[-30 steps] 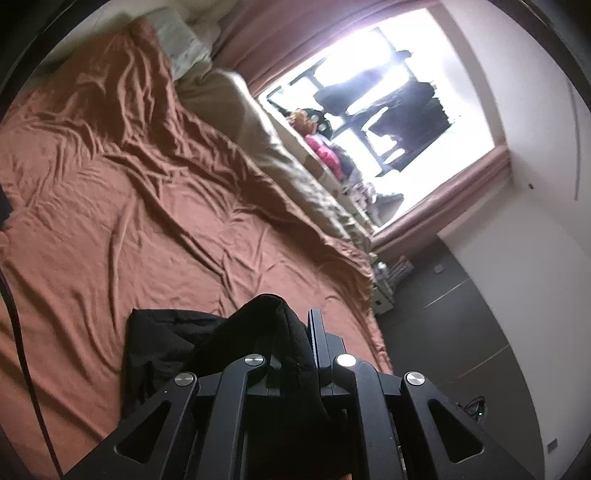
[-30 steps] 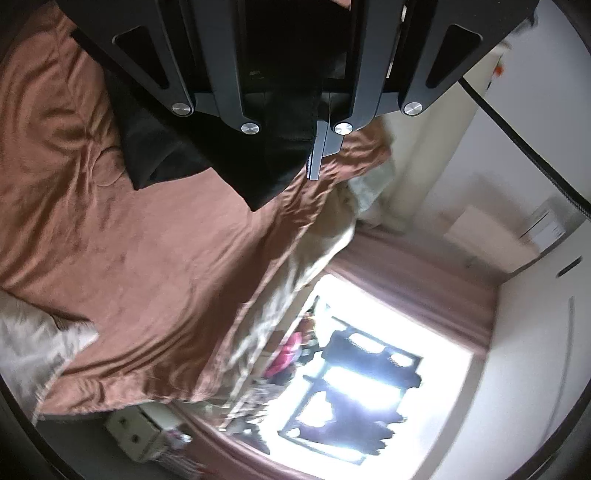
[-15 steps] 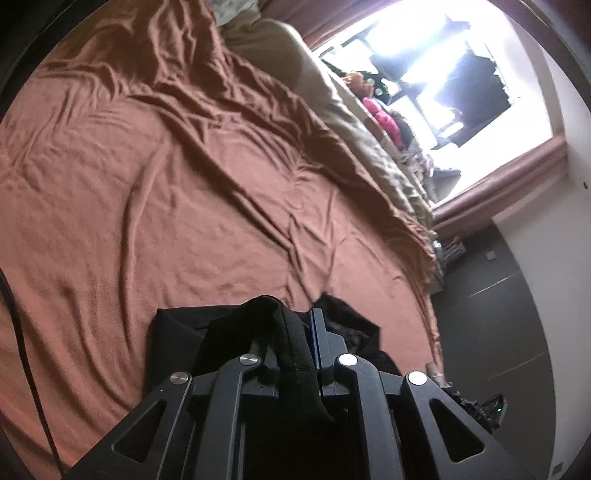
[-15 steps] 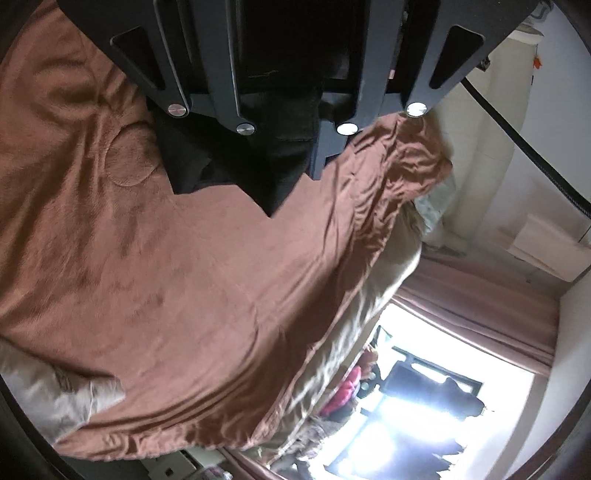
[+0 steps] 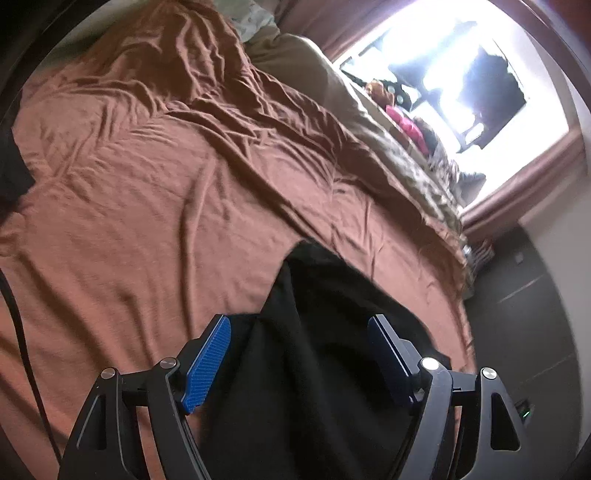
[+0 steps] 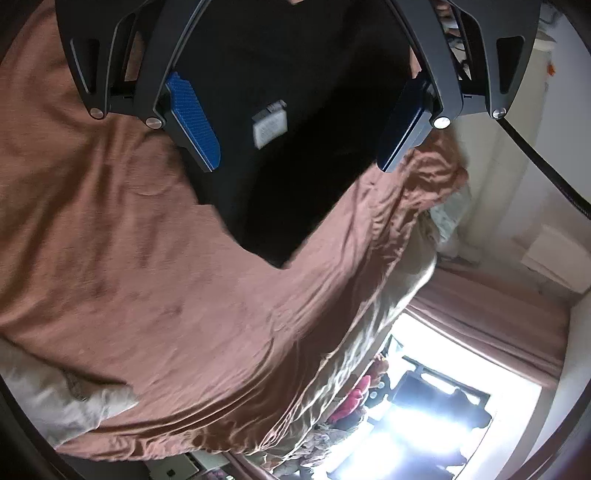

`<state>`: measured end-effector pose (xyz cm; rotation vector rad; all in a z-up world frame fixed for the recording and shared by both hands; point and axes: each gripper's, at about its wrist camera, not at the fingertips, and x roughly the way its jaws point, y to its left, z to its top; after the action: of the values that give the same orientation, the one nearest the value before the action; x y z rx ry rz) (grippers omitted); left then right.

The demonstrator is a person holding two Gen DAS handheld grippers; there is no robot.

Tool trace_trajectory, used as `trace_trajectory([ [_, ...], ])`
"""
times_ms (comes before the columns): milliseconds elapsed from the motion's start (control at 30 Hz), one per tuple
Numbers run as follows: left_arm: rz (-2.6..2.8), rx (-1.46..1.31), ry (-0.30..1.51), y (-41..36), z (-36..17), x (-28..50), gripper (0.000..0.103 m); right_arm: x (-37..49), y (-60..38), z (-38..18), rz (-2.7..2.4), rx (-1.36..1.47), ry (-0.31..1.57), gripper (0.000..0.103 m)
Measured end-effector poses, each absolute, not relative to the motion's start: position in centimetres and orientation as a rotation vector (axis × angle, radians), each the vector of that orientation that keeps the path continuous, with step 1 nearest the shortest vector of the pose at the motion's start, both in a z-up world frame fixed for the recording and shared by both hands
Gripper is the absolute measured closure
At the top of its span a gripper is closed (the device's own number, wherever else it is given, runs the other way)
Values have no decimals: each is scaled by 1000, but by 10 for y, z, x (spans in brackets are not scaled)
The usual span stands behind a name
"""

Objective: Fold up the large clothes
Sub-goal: 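Open both tools and release the folded shirt onto the bed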

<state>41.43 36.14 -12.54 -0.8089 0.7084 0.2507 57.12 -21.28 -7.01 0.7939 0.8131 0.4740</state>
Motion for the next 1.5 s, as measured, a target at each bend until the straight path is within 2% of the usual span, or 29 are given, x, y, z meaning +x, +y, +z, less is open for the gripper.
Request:
trace_trajectory([
  [200,250,-745,797,348,-144,395,26,548,-225,-70,460,669,863,17],
  [300,259,-712,838,339,-156,382,30,539,-226,-67,465,580,901,17],
  [533,265,-702,947,326,-195,360,50,512,-229,-63,422,399,968,18],
  [600,247,-716,957,322,-203,355,62,505,-231,-66,420,389,984,29],
  [667,241,-713,955,318,-207,351,81,499,-231,-73,423,390,1013,45],
  [700,248,-710,953,318,-208,348,85,498,-231,-76,423,391,1023,49],
  [767,254,-725,955,318,-211,343,98,496,-229,-82,433,388,1038,67],
  [800,256,-722,957,316,-210,342,98,495,-227,-83,445,394,1039,72],
  [833,262,-709,960,314,-209,340,99,496,-225,-84,451,400,1038,76],
  [933,274,-687,964,309,-206,336,100,499,-221,-82,436,387,1028,79],
  [1200,271,-730,942,310,-209,320,100,504,-216,-81,443,332,1012,79],
  [1333,263,-758,917,313,-203,314,97,499,-223,-73,403,395,1005,79],
  [1400,260,-791,915,318,-202,308,91,491,-231,-61,388,419,975,79],
  [1433,263,-810,910,320,-202,303,80,486,-234,-52,387,422,953,79],
  [1467,264,-821,904,321,-201,300,63,481,-235,-45,390,421,933,79],
  [1500,260,-832,893,322,-201,295,56,476,-234,-37,394,418,911,79],
])
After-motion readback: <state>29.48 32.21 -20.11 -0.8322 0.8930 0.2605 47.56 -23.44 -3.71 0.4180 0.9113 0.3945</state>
